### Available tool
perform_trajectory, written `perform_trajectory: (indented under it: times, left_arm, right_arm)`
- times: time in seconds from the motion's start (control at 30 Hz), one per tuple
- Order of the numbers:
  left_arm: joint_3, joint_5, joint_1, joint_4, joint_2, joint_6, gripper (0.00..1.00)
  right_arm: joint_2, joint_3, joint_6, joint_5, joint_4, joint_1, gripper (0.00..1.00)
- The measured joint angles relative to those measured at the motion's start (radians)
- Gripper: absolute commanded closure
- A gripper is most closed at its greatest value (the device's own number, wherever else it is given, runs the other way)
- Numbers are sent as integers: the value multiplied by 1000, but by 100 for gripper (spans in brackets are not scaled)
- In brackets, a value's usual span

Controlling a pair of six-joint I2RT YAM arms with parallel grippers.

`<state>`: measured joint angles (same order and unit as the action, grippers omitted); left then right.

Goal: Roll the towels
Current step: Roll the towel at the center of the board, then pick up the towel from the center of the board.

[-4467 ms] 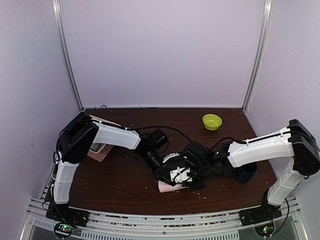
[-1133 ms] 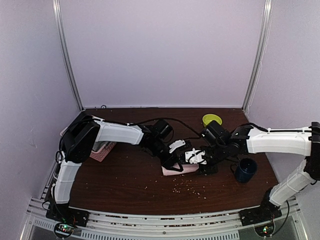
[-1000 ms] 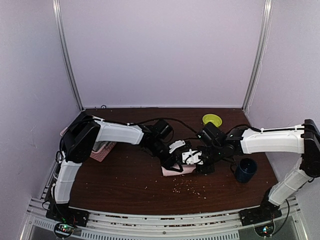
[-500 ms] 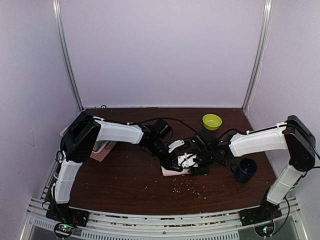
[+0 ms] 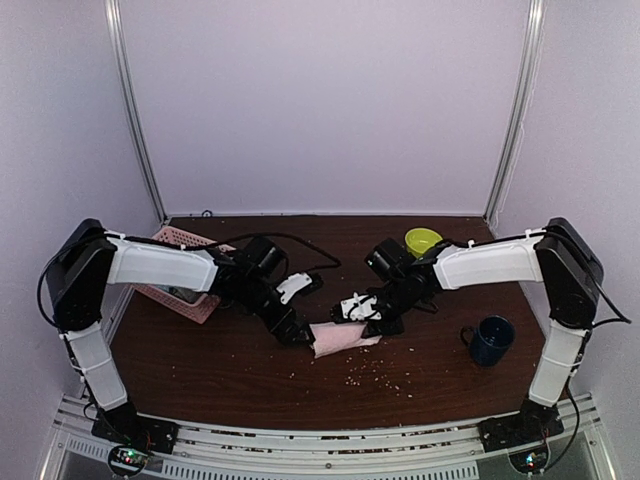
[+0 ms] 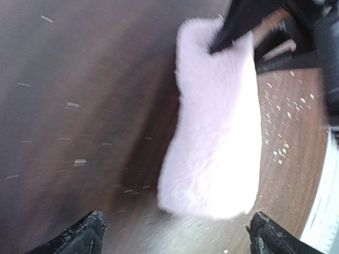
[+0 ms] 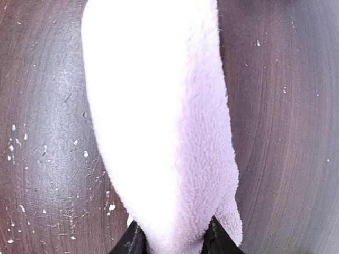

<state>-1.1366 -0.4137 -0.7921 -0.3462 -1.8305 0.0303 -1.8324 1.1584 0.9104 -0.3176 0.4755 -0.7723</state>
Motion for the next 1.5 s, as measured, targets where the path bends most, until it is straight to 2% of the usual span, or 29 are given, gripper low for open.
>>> perform_trajectory:
  times: [0.2,0.33,0.43,0.47,0.5,0.57,0.7,0.93,1.0,1.13,1.5]
  left_arm:
    - [62,254,-7,52,188,40,2]
    - [178,386,-7,159,377,35,2]
    - [260,492,-8,298,503,42,3]
    - [281,543,-8,353,534,63,9]
    - [293,580,-7,393,551,74,21]
    - [305,602,-2,467,562,63,30]
    - [282,522,-31,499,532,-43,37]
    - [232,515,-349,456,381,-317,41]
    - [189,512,-385,409,301,-364,39]
    - [142,527,-393,346,187,-428,35]
    - [95,664,-393,337,-43,-560,36]
  right_arm:
    - [-86,139,1,-70,153,23,68]
    - [-174,282,-1,-132,298,47,68]
    - [-250,405,-3,-185,440,63,68]
    - [-276,447,-10,-201,485,66,68]
    - [-298,483,-19,-214,525,67,68]
    - [-336,540,-33,-238,589,67,68]
    - [-407,636,-79,-282,696,68,68]
    - [-546,826,-153,-365,856,95,68]
    - [-572,858,-172,-390,885,106,68]
    - [-590,876,-192,-413,905,113,68]
    - [-597,879,-205,-436,911,121,68]
